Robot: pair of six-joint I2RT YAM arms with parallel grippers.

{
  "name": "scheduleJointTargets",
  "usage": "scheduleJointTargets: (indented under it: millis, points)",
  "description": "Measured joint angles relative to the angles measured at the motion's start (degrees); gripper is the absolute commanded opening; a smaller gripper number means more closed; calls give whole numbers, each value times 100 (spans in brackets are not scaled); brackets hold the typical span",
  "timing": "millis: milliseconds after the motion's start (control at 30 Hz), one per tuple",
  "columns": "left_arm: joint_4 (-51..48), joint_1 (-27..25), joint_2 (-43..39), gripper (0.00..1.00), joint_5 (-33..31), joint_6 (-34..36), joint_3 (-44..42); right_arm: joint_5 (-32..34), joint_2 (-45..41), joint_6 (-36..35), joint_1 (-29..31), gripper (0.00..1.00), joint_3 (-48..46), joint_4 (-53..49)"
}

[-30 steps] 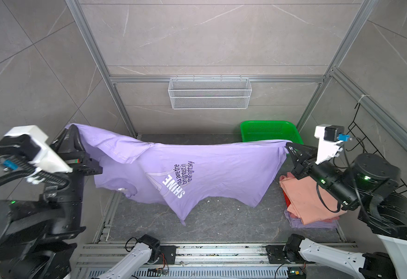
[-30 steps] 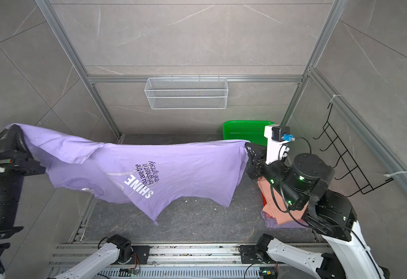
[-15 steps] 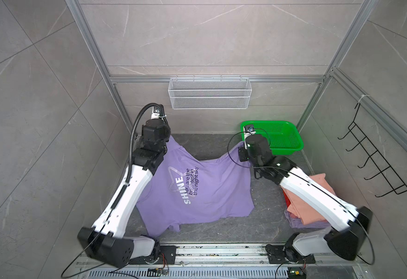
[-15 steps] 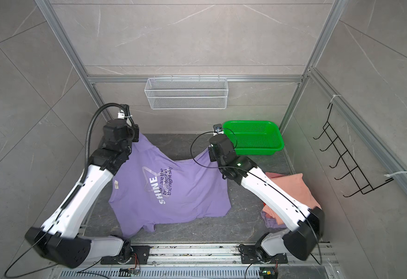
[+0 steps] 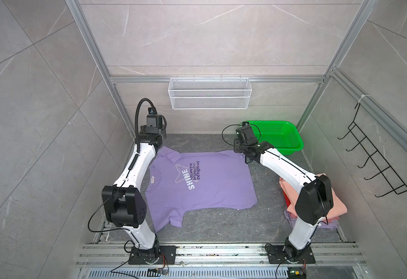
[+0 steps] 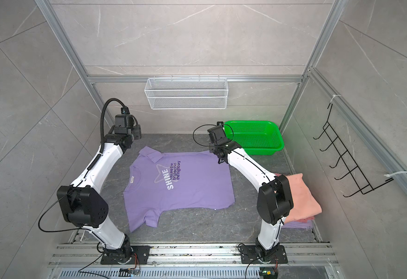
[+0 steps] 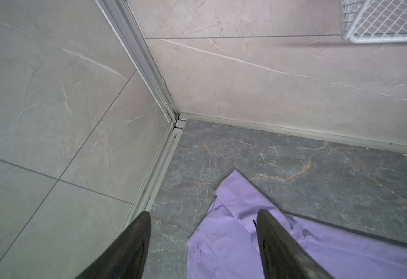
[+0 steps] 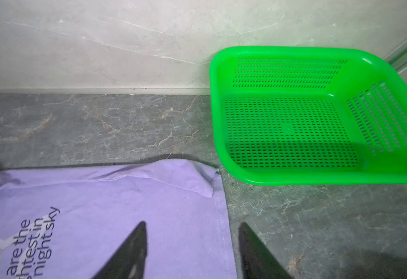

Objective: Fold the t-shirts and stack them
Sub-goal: 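Lay the t-shirt flat on the table, pulling it toward the robot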

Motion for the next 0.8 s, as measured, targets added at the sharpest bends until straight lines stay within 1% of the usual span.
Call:
scheduleJointTargets:
  millis: [133, 233, 433, 567, 700, 800]
  points:
    - [-535, -4, -570, 73, 232, -562, -302, -470, -439, 269, 7, 64, -485, 2]
    - [-815, -4, -1169, 74, 599, -1163, -962, -973, -835, 540, 31, 64, -1193, 136]
    - [-1220, -4, -2483, 75, 1517, -2433, -3147, -1725, -1495, 1226, 293, 64, -2804, 378]
    - [-1403, -4, -3018, 75, 2052, -3062, -4391, -2022, -1718, 1740, 549, 65, -3729, 776]
    - [-1403, -4, -3368, 76, 2459, -3574, -5307, -2214, -1725, 2238, 675, 64, -4409, 1263]
    - [-1322, -4, -3456, 76, 2667, -3827, -5718, -2273, -1609, 2533, 678, 64, -4642, 1552]
